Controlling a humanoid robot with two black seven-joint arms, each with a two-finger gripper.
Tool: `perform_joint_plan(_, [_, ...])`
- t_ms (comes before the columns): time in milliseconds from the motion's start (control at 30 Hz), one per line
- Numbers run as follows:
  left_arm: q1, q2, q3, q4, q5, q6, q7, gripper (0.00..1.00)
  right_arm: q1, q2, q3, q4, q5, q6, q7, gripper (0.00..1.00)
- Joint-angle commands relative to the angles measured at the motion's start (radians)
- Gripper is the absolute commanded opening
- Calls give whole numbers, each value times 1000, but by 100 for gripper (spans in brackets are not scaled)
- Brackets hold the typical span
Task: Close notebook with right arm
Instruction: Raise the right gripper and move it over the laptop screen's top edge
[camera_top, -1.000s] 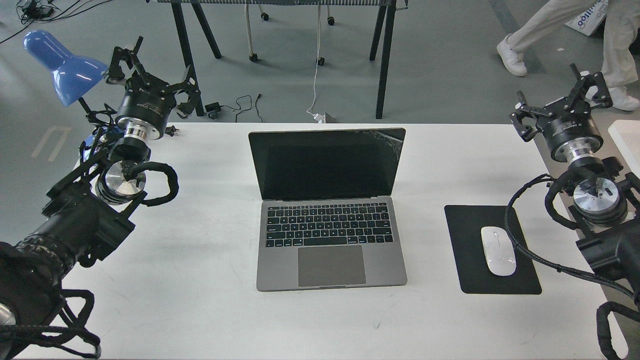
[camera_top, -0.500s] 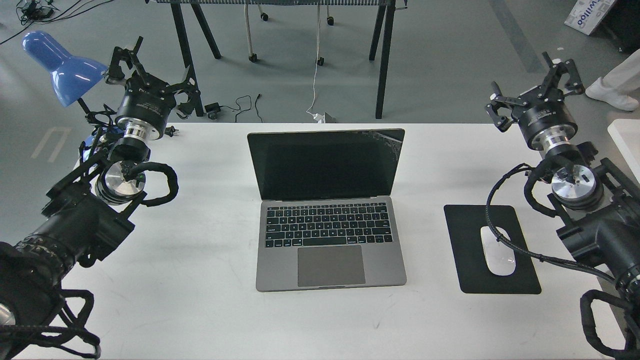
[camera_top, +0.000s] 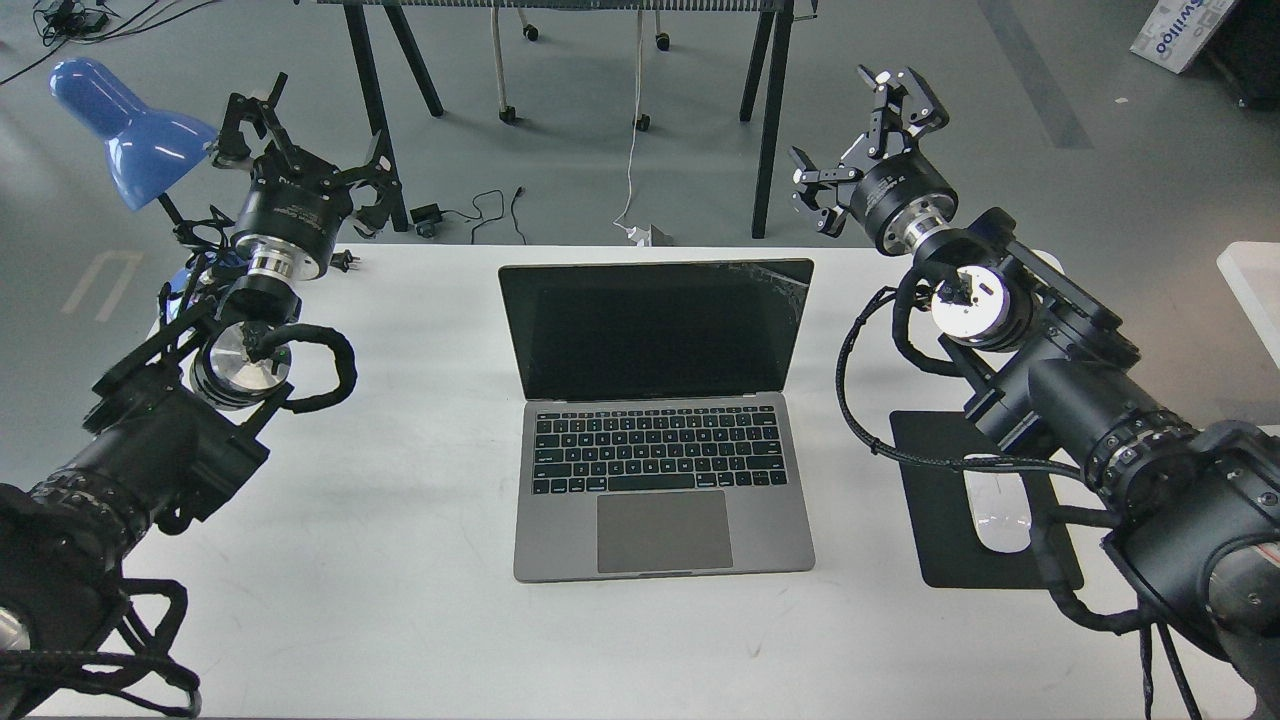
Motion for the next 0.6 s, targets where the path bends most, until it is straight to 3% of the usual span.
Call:
perform_joint_plan(0, [0, 0, 0, 0, 0, 0, 0, 100, -4, 7, -60, 15, 0, 5, -3, 100])
perform_joint_plan(133, [2, 0, 0, 0, -1, 0, 0, 100, -18, -12, -152, 90, 2, 11, -15, 100])
perform_joint_plan(267, [0, -2, 0, 1, -1, 0, 0, 100, -64, -100, -169, 202, 0, 5, -17, 100])
perform_joint_plan(567, [2, -2, 0, 0, -1, 0, 0, 100, -141, -177, -192, 362, -1, -2, -15, 100])
